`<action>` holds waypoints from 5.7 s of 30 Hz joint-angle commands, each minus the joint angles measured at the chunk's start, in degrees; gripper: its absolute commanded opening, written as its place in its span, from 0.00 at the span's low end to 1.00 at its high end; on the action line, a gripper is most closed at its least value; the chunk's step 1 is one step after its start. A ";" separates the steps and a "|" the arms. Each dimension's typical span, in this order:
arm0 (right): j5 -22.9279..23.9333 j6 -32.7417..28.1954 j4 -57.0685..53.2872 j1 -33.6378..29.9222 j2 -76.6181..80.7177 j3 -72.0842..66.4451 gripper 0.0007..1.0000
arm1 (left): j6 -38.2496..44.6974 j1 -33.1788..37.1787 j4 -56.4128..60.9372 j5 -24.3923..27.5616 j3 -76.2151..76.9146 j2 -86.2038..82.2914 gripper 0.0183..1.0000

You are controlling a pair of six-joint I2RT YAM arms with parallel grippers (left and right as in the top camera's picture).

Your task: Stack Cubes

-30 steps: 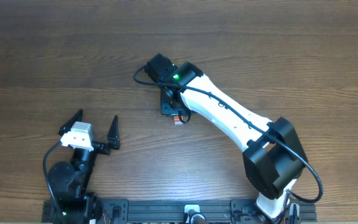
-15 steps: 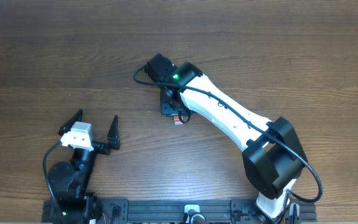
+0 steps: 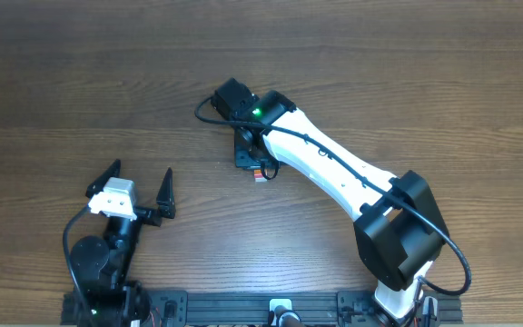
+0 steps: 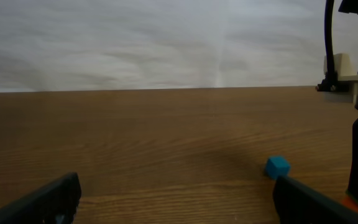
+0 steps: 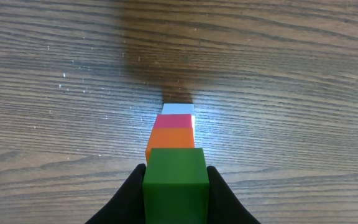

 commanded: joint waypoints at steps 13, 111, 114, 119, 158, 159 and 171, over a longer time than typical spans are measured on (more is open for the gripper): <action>-0.37 0.39 -0.02 0.31 0.74 -0.81 0.15 | 0.85 -0.22 -0.07 0.17 -0.31 -0.35 1.00; -2.49 -9.07 -1.55 -9.75 26.10 25.99 0.85 | 0.83 -0.22 -0.07 0.17 -0.31 -0.35 1.00; -2.49 -9.09 -1.40 -9.75 26.53 25.97 0.81 | 0.85 -0.22 -0.07 0.17 -0.31 -0.35 1.00; -2.97 -9.09 -1.33 -9.75 27.54 25.97 0.73 | 0.85 -0.22 -0.07 0.17 -0.31 -0.35 1.00; -2.86 -9.77 -12.96 -8.90 13.99 31.04 0.11 | 0.85 -0.22 -0.07 0.17 -0.31 -0.35 1.00; -2.60 -9.77 -13.46 -8.59 12.92 31.04 0.10 | 0.83 -0.22 -0.07 0.17 -0.31 -0.35 1.00; -1.92 -5.44 -19.87 -2.78 4.92 25.24 0.10 | 0.85 -0.22 -0.07 0.17 -0.31 -0.35 1.00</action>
